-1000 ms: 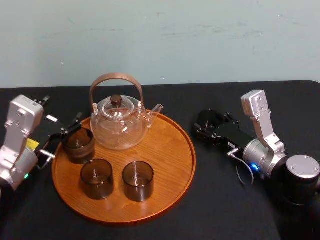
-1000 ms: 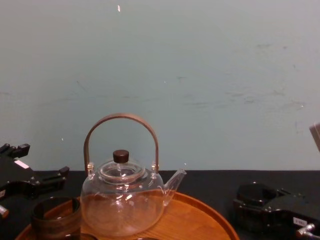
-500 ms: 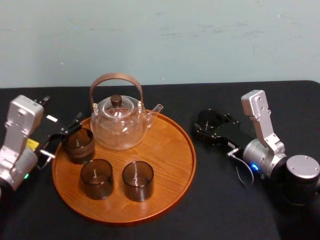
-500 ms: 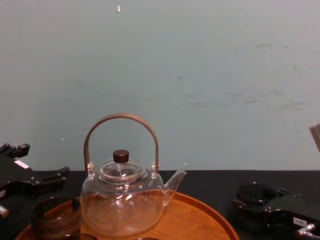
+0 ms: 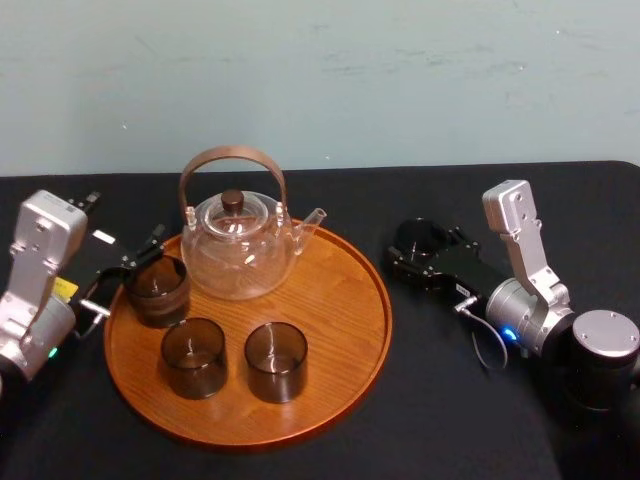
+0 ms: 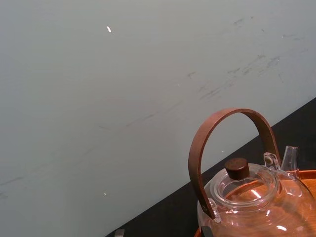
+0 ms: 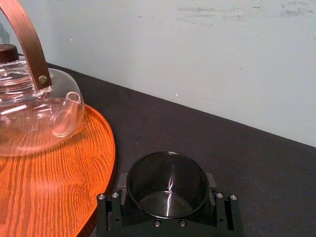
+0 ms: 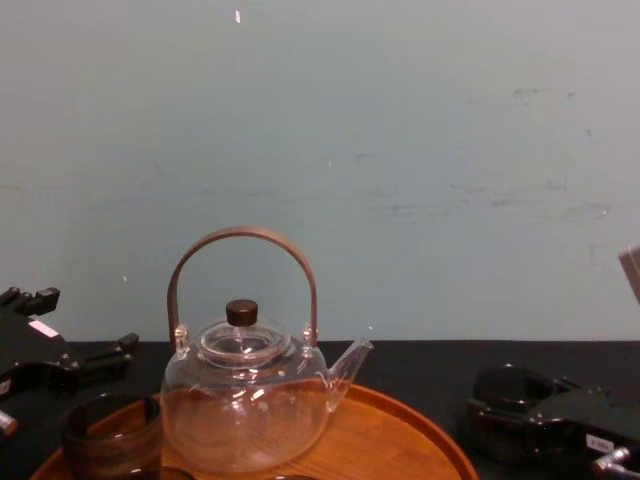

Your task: Pick up the glass from the table and place it on the tray.

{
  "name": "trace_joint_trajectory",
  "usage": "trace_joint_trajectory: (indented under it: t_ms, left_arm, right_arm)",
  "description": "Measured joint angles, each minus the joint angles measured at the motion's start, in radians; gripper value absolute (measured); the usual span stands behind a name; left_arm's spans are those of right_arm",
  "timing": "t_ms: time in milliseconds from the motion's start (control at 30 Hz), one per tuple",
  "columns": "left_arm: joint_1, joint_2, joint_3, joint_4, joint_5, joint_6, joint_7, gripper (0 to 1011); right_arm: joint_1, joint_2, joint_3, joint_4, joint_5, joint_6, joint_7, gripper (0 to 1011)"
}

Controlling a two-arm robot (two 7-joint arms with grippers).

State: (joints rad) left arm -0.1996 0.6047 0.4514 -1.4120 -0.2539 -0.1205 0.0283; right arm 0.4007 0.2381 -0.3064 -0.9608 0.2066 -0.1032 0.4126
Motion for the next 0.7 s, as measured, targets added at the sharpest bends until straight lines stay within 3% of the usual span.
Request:
trace_joint_trajectory:
  t_ms: [367, 700]
  left_arm:
    - [0.000, 0.000, 0.000, 0.000, 0.000, 0.000, 0.000, 1001]
    - [0.000, 0.000, 0.000, 0.000, 0.000, 0.000, 0.000, 1001]
  right_arm:
    - [0.002, 0.001, -0.003, -0.006, 0.001, 0.009, 0.009, 905]
    - [-0.022, 0.026, -0.019, -0.099, 0.002, 0.020, 0.031, 905]
